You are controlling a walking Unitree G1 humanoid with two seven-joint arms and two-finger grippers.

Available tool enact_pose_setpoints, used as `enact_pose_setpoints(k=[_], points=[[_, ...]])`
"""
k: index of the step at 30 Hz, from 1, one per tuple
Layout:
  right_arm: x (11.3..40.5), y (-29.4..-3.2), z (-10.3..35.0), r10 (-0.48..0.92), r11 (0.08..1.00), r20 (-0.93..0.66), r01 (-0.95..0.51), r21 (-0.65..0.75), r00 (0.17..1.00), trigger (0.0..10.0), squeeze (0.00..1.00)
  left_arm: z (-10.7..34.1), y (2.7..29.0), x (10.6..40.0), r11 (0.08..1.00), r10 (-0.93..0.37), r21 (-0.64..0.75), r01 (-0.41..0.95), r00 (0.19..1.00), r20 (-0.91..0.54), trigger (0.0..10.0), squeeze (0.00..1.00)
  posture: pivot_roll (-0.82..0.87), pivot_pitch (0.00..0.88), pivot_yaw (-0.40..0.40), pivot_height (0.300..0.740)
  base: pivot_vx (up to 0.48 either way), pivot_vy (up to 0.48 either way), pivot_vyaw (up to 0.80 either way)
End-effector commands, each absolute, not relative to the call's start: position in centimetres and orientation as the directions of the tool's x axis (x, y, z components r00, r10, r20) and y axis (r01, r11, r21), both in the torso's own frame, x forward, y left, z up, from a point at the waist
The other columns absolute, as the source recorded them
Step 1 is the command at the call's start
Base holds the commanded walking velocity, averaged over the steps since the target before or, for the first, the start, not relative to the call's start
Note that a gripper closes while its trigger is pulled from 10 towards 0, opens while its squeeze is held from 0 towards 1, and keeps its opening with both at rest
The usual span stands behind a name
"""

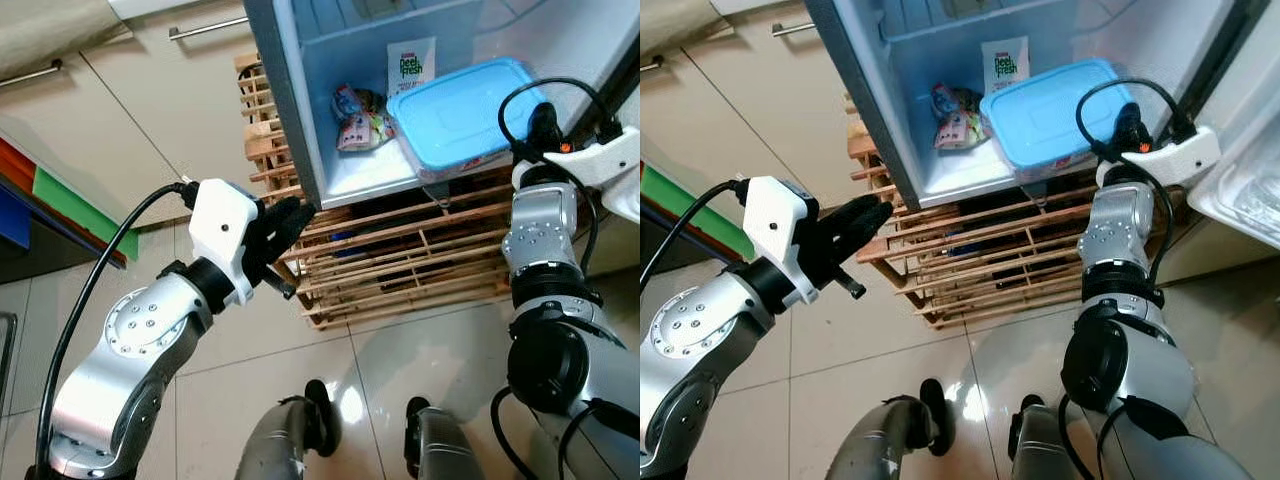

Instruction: Restocking fridge

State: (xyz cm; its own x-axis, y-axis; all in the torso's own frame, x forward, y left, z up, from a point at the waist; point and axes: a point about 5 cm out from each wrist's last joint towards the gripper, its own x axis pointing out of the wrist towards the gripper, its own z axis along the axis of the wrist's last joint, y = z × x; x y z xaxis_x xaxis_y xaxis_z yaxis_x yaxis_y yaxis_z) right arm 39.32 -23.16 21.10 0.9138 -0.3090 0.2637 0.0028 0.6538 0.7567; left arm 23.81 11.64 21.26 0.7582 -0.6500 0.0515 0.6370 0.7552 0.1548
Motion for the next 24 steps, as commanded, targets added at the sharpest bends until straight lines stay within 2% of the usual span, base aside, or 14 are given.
enact_pose_setpoints(k=[1,7,10,11,17,18,24], points=[[39.4,-22.7,20.1,-0.298,0.649,0.212,0.034,0.760,0.931,10.0,1.00,21.1,11.6,23.3,0.746,-0.659,0.166,0.645,0.751,0.040,10.0,0.00,0.14,0.304,0.180,0.740,0.000,0.000,0.00],[39.5,-22.9,20.9,-0.321,0.655,0.236,0.035,0.755,0.917,10.0,1.00,21.1,11.7,23.5,0.758,-0.645,0.161,0.632,0.763,0.044,10.0,0.00,0.14,0.302,0.179,0.740,0.000,0.000,0.00],[39.6,-22.6,22.0,-0.298,0.680,0.298,-0.018,0.733,0.907,10.0,1.00,21.1,11.8,23.6,0.761,-0.642,0.162,0.628,0.765,0.046,10.0,0.00,0.14,0.303,0.177,0.740,0.000,0.000,0.00],[39.6,-21.9,23.3,-0.263,0.704,0.364,-0.080,0.705,0.894,10.0,1.00,21.1,11.8,23.5,0.762,-0.640,0.164,0.627,0.767,0.047,10.0,0.00,0.14,0.303,0.177,0.740,0.000,0.000,0.00],[39.2,-21.2,26.3,-0.211,0.747,0.481,-0.177,0.641,0.851,10.0,1.00,21.0,11.7,23.7,0.765,-0.637,0.163,0.623,0.769,0.047,10.0,0.00,0.12,0.305,0.166,0.740,0.000,0.000,0.00],[39.1,-21.3,26.7,-0.208,0.751,0.492,-0.183,0.634,0.846,10.0,0.00,21.0,11.7,23.7,0.765,-0.637,0.163,0.623,0.769,0.048,10.0,0.00,0.12,0.305,0.164,0.740,0.000,0.000,0.00],[37.1,-22.1,28.2,-0.206,0.782,0.544,-0.196,0.591,0.814,10.0,0.00,20.9,11.5,23.9,0.769,-0.633,0.157,0.620,0.772,0.053,10.0,0.00,0.10,0.305,0.150,0.740,0.000,0.000,0.00]])
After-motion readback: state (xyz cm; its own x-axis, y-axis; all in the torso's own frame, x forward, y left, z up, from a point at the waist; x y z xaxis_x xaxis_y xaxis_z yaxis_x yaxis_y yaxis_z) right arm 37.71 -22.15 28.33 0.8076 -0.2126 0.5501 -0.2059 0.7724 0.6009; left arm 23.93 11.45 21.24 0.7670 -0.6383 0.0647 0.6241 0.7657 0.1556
